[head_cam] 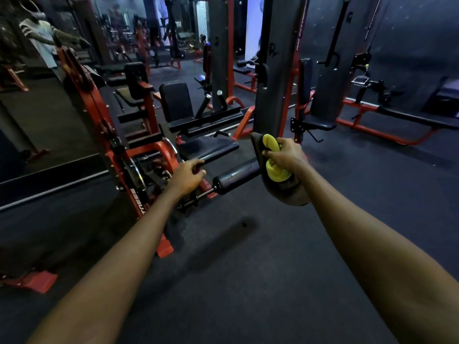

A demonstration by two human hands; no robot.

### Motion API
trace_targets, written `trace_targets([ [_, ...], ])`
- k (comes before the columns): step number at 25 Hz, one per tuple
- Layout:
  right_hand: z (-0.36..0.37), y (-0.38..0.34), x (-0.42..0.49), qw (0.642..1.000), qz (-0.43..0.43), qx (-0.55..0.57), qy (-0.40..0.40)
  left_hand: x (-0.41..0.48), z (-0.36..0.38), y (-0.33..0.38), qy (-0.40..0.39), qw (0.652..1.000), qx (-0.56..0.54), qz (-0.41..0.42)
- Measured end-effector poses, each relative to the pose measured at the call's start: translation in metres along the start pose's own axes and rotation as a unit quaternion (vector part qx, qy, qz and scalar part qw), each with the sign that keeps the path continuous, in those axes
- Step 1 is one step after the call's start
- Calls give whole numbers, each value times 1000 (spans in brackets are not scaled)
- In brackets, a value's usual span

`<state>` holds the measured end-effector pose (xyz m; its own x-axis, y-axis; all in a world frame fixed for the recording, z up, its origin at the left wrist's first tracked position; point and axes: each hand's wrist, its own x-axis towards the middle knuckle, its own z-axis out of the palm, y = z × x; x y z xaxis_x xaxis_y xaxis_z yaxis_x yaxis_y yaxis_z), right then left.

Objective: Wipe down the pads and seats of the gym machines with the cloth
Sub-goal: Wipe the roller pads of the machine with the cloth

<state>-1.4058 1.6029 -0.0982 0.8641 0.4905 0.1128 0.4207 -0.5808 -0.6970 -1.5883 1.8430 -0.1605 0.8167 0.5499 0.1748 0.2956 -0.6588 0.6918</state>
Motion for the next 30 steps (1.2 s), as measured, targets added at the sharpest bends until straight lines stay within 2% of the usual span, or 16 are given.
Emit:
trace_targets([
  [6, 58, 18, 148, 1000, 11, -4, -6, 154, 48, -67, -48, 998, 0, -28],
  [12, 101, 66, 299, 998, 38, 4, -41, 286, 119, -112, -84, 995, -2, -58],
  [18, 162, 106, 426, 997, 36, -10, -72, 363, 169, -154, -101, 986, 8, -130],
  [24, 247, 146, 515, 989, 6, -121, -88, 426, 234, -225, -144, 963, 7, -229],
  [27, 291, 168, 523, 976, -9, -192, -103, 447, 270, -257, -173, 950, -3, -258],
  [30, 344, 191, 518, 959, -63, -250, -119, 468, 311, -302, -212, 939, 3, -271],
])
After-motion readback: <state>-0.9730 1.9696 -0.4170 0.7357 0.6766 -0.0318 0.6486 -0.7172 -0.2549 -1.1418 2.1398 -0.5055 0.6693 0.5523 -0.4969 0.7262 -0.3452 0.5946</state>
